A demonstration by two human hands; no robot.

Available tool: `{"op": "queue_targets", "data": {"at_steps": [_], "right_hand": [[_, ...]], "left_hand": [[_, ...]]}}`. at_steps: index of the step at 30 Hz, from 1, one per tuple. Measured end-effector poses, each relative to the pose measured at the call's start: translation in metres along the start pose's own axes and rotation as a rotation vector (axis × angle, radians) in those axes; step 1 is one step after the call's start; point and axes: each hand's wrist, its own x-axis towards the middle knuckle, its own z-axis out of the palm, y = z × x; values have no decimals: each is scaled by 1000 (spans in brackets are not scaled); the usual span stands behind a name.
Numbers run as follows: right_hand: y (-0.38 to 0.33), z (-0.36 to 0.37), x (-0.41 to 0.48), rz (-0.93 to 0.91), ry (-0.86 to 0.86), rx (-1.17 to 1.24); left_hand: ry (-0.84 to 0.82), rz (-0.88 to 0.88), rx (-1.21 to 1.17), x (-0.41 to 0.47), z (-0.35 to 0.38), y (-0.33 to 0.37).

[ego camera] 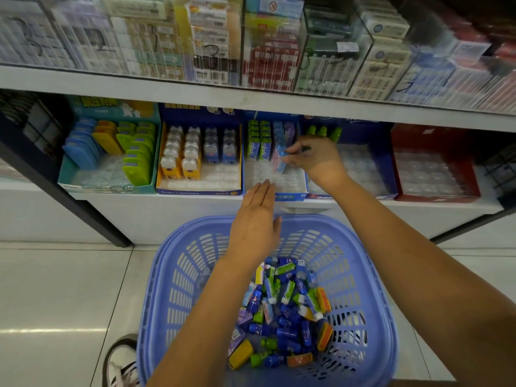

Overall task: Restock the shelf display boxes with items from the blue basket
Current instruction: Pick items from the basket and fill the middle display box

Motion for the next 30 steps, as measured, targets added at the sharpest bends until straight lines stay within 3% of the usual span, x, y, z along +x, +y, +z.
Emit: {"op": "queue_targets", "data": {"at_steps": [3,5,7,9,11,15,17,20,25,30], "right_hand": [[-8,2,4,6,-35,-95],[-14,0,4,-27,-31,-238],[-16,-5,-11,-39,15,-164],[-5,-4,-38,3,-24,-49],[21,11,-70,110,-213,-168],[93,63,-129,356,-708,-597],[126,80,-148,437,-844,-735],[153,89,-163,529,-956,-813],[159,97,-154,501,-948,-835],[158,84,-131,548,-650,-576]], "left_hand": [[-19,7,-21,-1,-3,1],[67,17,-159,-7,-6,3],[240,37,-282,-19,-1,1],[256,-7,-322,-33,17,-7],[11,-125,-287,-45,45,-23],[-699,-252,-44,-85,101,-58],[-849,-303,-19,-106,117,-70],[-841,-372,-60,-114,126,-80],[-667,-433,-19,-107,134,-81],[-573,-397,-12,-84,148,-65]]}}
